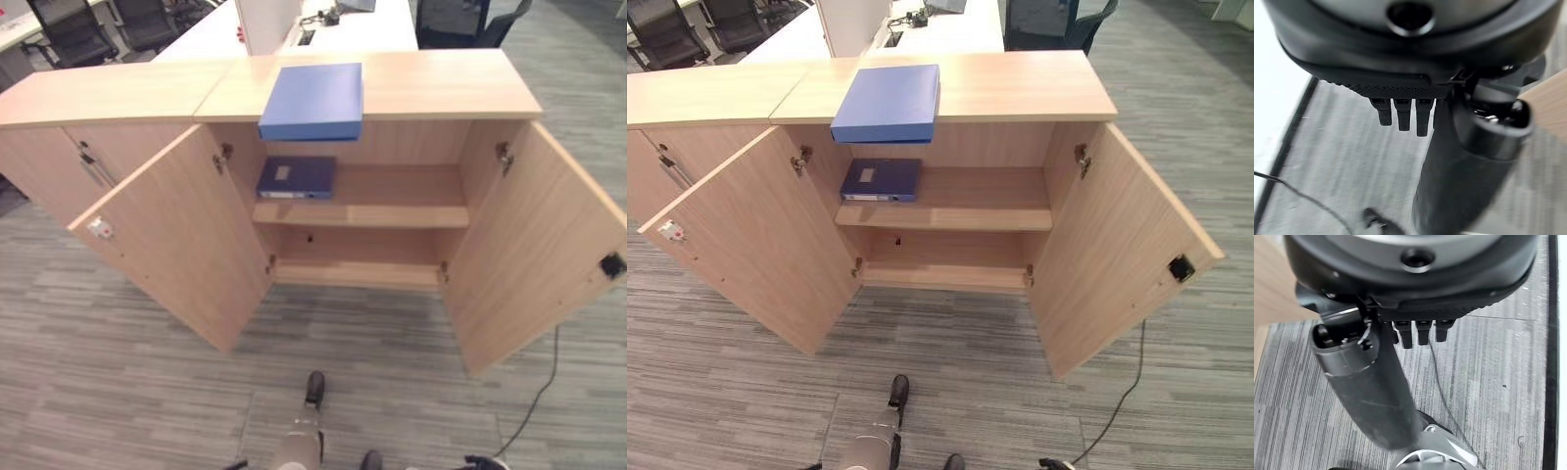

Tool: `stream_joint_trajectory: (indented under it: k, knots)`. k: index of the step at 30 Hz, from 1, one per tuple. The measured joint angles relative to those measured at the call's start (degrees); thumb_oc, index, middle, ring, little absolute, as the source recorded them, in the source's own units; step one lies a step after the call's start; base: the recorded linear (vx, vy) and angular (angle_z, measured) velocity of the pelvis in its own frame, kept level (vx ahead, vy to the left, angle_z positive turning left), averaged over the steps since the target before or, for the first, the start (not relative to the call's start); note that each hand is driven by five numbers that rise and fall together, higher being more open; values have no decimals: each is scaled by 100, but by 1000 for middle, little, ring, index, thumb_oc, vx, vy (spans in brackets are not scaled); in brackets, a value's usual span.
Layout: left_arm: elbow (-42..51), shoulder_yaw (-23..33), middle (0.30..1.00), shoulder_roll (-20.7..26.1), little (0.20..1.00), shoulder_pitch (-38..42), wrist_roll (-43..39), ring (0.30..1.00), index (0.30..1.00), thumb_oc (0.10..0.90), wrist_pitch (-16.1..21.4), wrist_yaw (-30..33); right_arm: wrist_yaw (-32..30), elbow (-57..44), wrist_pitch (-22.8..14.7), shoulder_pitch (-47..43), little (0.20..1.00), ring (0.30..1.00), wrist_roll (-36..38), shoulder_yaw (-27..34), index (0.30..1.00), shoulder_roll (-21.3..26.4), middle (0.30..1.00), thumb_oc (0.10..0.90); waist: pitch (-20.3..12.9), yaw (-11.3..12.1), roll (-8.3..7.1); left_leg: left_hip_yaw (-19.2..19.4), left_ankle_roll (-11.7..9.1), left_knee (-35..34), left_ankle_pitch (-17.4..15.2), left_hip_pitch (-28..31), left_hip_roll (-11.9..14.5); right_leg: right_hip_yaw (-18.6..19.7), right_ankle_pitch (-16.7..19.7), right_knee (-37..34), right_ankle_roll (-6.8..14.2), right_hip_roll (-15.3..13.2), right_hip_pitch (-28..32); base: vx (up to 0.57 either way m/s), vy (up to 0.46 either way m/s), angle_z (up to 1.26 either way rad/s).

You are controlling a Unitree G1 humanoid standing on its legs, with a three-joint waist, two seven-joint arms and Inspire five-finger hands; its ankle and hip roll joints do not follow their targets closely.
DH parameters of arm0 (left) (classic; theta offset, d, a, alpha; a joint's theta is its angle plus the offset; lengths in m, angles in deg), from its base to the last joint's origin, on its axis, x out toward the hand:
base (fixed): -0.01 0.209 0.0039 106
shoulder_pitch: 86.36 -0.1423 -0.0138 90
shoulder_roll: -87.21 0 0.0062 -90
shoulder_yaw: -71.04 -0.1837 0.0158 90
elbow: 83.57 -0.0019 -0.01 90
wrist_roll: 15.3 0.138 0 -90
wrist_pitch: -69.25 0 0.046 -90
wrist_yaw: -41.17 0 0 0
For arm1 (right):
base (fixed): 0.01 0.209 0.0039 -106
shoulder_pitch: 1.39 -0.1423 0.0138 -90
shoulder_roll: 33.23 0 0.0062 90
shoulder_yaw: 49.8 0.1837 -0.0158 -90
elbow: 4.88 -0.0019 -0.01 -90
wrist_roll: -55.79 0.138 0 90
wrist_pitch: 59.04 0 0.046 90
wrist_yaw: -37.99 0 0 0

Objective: Put the empty folder in the office cabinet

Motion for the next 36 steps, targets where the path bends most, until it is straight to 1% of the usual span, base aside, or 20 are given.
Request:
stream_joint_trajectory:
  k: [1, 3, 4, 6, 7, 8, 9, 14, 17, 20, 21, 24, 25, 27, 28, 29, 31, 32, 35, 36]
  knots:
    - [-1, -7, 900, -12, 900, -136, 13, 900, 900, 800, -24, -22, -12, 48, 12, 93, 900, 900, 0, 12, 900, -33, 900, 800, -31, -14, -70, 32, 42, -37, 30, 262, 5, 38, 130, -161, -48, 31, 137, 169, 135, -3]
    - [5, -10, 900, -24, 900, -174, 44, 900, 900, 800, -51, -64, -16, 143, 10, 79, 900, 900, -4, 31, 900, -35, 900, 800, -37, -58, -77, 103, 222, -134, -17, 533, -21, 135, 152, -258, 16, 37, 182, 157, 132, -12]
    - [32, -108, 900, -31, 900, -187, 124, 900, 900, 800, -65, -99, -17, 213, 17, 48, 900, 900, -7, 56, 900, -14, 900, 800, -65, -65, 4, 140, 343, -345, -23, 898, -46, 243, 153, -256, 63, 18, 185, 156, 147, -31]
    - [60, -112, 900, -32, 900, -207, 126, 900, 900, 800, -66, -95, -12, 203, 18, 51, 900, 900, -9, 59, 900, 3, 900, 800, -121, -80, 131, 148, 584, -630, -40, 1220, -45, 293, 110, -200, 177, -6, 188, 111, 124, -26]
    - [95, -113, 900, -4, 900, -138, 125, 900, 900, 800, -64, -90, -6, 197, 15, 53, 900, 900, -9, 58, 900, -19, 900, 800, -120, -88, 135, 193, 633, -631, -68, 1256, -108, 315, 108, -175, 237, -84, 193, 128, 173, -36]
    - [161, -149, 900, 21, 900, -89, 178, 900, 900, 800, -34, -74, 0, 193, 18, -50, 900, 900, -37, 54, 900, -32, 900, 800, -143, -69, 157, 377, 777, -603, -170, 1354, -235, 430, 37, -107, 404, -253, 215, 120, 174, -39]
    - [140, -175, 900, 21, 900, -86, 177, 900, 900, 800, -36, -60, -13, 179, 11, -86, 900, 900, -77, 52, 900, -17, 900, 800, -188, -93, 199, 456, 889, -603, -259, 1378, -281, 477, -6, -86, 474, -306, 205, 104, 169, -40]
    - [244, -164, 900, 139, 900, -24, 166, 900, 900, 800, 62, -67, 16, -74, 8, -185, 900, 900, -143, 59, 900, -96, 900, 800, -264, -78, 219, 601, 1056, -617, -463, 1437, -530, 579, -196, 230, 749, -625, 34, 82, 137, -11]
    - [218, -159, 900, 181, 900, -3, 171, 900, 900, 800, 52, -68, 56, -84, 7, -201, 900, 900, -178, 53, 900, -208, 900, 800, -382, -63, 147, 608, 1223, -623, -564, 1471, -743, 537, -404, 745, 898, -906, -122, 81, 193, 5]
    - [151, -177, 900, 125, 900, -46, 178, 900, 900, 800, 27, -89, 73, -82, 10, -168, 900, 900, -178, 94, 900, -203, 900, 800, -398, -73, 245, 625, 1428, -632, -647, 1660, -814, 283, -498, 2031, 928, -1239, -525, 79, 191, 5]
    - [74, -193, 900, 156, 900, -56, 223, 900, 900, 800, 12, -92, 64, -179, -19, -173, 900, 900, -179, 97, 900, -172, 900, 800, -405, -84, 180, 584, 1583, -609, -773, 1828, -991, 112, -527, 2881, 982, -1589, -729, 160, 202, 9]
    - [108, -235, 900, 187, 900, -135, 335, 900, 900, 800, 23, -85, 57, -229, -7, -191, 900, 900, -182, 36, 900, -111, 900, 800, -397, -54, 112, 589, 1719, -597, -864, 2010, -1133, -352, -420, 4022, 963, -2156, -1187, 102, 10, 5]
    - [116, -233, 900, 227, 900, -204, 351, 900, 900, 800, 19, -68, 84, -318, -11, -203, 900, 900, -205, -18, 900, -159, 900, 800, -411, -67, 96, 530, 1740, -579, -877, 2031, -1155, -489, -500, 3759, 1050, -2348, -1408, 171, -118, 14]
    - [114, -236, 900, 240, 900, -141, 350, 900, 900, 800, 15, -57, 138, -338, -8, -210, 900, 900, -207, -13, 900, -213, 900, 800, -380, -114, 76, 382, 1746, -579, -881, 2017, -1126, -451, -475, 2984, 1101, -2208, -1475, 158, -113, 27]
    - [104, -218, 900, 213, 900, -158, 349, 900, 900, 800, 13, -58, 158, -482, -15, -232, 900, 900, -204, -5, 900, -235, 900, 800, -282, -166, 136, 336, 1695, -571, -850, 2035, -1015, -369, -234, 2095, 1181, -1908, -1536, 295, -154, 35]
    - [97, -209, 900, 197, 900, -148, 350, 900, 900, 800, 11, -57, 166, -616, -43, -268, 900, 900, -160, -11, 900, -290, 900, 800, -193, -275, 79, 252, 1636, -569, -914, 2092, -1018, -338, 247, 1304, 1359, -1595, -1747, 300, -154, 22]
    - [78, -113, 900, 187, 900, -95, 352, 900, 900, 800, 11, -62, 174, -697, -72, -395, 900, 900, -141, 6, 900, -351, 900, 800, 1, -368, -8, 165, 1698, -498, -1038, 2127, -1075, -347, 694, 641, 1431, -1411, -1801, 291, -108, 40]
    - [80, -90, 900, 196, 900, -41, 352, 900, 900, 800, 15, -56, 174, -716, -124, -416, 900, 900, -31, 72, 900, -426, 900, 800, 128, -475, -131, -29, 1705, -572, -1068, 2358, -1203, -445, 1040, 250, 1392, -1369, -1843, 362, -153, 62]
    - [94, 54, 900, 189, 900, -15, 360, 900, 900, 800, 27, -64, 193, -699, -130, -411, 900, 900, 11, 146, 900, -467, 900, 800, 156, -496, -170, -252, 1695, -511, -1264, 2400, -1244, -418, 1215, -43, 1369, -1299, -1819, 235, -114, 55]
    - [123, 57, 900, 202, 900, -66, 377, 900, 900, 800, 31, -57, 190, -691, -127, -376, 900, 900, 10, 211, 900, -482, 900, 800, 158, -509, -202, -433, 1692, -647, -1288, 2613, -1253, -491, 1213, -46, 1363, -1337, -1689, 363, -179, 58]
